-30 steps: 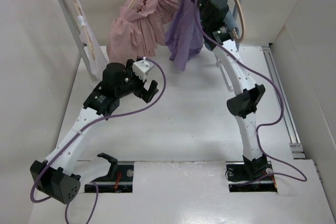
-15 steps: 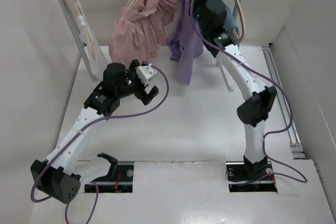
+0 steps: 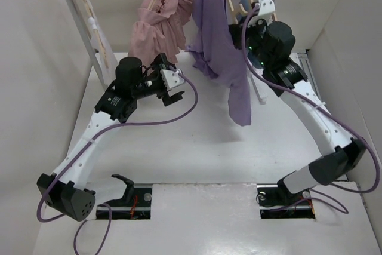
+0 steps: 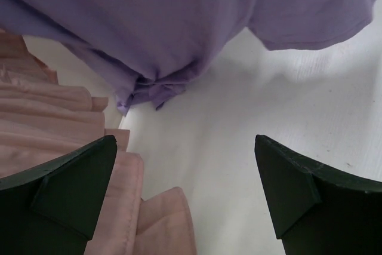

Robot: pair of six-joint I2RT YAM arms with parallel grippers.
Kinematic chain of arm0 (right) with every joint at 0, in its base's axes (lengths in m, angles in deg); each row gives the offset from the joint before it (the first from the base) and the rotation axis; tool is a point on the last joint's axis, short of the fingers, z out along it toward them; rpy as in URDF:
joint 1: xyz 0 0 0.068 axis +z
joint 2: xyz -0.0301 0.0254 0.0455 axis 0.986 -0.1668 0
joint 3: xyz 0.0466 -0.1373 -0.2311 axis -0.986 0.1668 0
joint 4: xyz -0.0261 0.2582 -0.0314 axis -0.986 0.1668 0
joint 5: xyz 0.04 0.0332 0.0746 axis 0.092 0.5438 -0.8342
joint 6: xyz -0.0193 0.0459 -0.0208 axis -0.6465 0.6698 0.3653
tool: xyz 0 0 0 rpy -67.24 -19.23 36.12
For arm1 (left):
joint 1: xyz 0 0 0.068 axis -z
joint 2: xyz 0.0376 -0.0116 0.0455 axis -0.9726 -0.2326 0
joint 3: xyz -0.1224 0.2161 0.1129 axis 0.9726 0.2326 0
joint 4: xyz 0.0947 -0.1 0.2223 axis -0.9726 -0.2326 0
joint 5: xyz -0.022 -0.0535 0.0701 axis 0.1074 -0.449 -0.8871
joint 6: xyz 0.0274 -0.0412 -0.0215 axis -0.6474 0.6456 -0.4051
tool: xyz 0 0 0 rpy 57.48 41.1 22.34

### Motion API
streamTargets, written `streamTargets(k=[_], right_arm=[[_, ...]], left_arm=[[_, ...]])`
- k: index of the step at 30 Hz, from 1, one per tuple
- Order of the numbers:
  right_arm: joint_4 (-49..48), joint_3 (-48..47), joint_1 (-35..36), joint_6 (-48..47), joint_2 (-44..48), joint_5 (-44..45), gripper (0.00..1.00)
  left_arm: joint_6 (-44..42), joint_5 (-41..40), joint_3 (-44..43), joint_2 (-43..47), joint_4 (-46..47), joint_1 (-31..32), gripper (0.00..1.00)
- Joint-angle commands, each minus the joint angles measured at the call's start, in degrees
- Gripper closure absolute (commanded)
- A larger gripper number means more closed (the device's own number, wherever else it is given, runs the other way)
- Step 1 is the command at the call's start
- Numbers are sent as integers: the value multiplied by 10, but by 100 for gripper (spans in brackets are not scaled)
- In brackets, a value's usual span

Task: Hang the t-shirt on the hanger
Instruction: Hang the hanger with tshirt onto the clothesline

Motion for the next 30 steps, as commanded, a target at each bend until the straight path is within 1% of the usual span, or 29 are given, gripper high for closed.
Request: streamTargets(k=[1, 2, 4, 6, 7, 8, 9, 10, 12, 13, 15, 16, 17, 20, 22, 24, 26, 28, 29, 30], right_arm=[[1, 44, -26, -37, 66, -83, 100], [12, 58, -33, -52, 96, -95, 100], [55, 92, -57, -65, 121, -125, 100], [93, 103, -74, -99, 144, -160, 100], [135, 103, -84, -116, 149, -199, 100], [156, 110, -84, -137, 149, -218, 100], [178, 116, -84, -191, 156, -242, 100], [225, 116, -84, -217, 156, -302, 100], [263, 116, -73, -269, 161, -349, 100], [278, 123, -68, -280, 161, -366, 100], [315, 123, -50, -291, 166, -383, 100], [327, 123, -50, -302, 166, -383, 100], [347, 128, -40, -307, 166, -390, 100], [347, 150, -18, -307, 184, -390, 100], [341, 161, 3, -307, 193, -390, 100], [335, 161, 16, -307, 198, -390, 100], [335, 167, 35, -307, 198, -390, 100], [330, 167, 54, -307, 198, -384, 100], [330, 162, 55, -307, 198, -377, 100], [323, 161, 61, -307, 198, -376, 100]], left_arm=[[-44, 32, -24, 4, 40, 3, 0], [-49, 42, -24, 4, 40, 3, 0], [-62, 59, -30, 4, 48, 3, 0], [-68, 71, -30, 4, 61, 3, 0], [-68, 71, -30, 4, 61, 3, 0], [-68, 71, -37, -4, 61, 3, 0], [-68, 76, -48, -9, 61, 3, 0], [-68, 85, -55, -20, 61, 3, 0], [-68, 96, -68, -33, 53, 8, 0], [-68, 103, -85, -47, 39, 8, 0], [-73, 109, -105, -63, 19, 24, 0], [-83, 109, -130, -73, 2, 31, 0], [-106, 122, -145, -94, -37, 43, 0], [-129, 127, -187, -124, -97, 61, 0], [-150, 140, -192, -134, -121, 68, 0], [-179, 140, -206, -147, -169, 74, 0], [-186, 133, -206, -157, -185, 80, 0], [-192, 128, -225, -179, -216, 86, 0], [-199, 128, -235, -188, -236, 86, 4], [-213, 128, -262, -199, -259, 86, 11]])
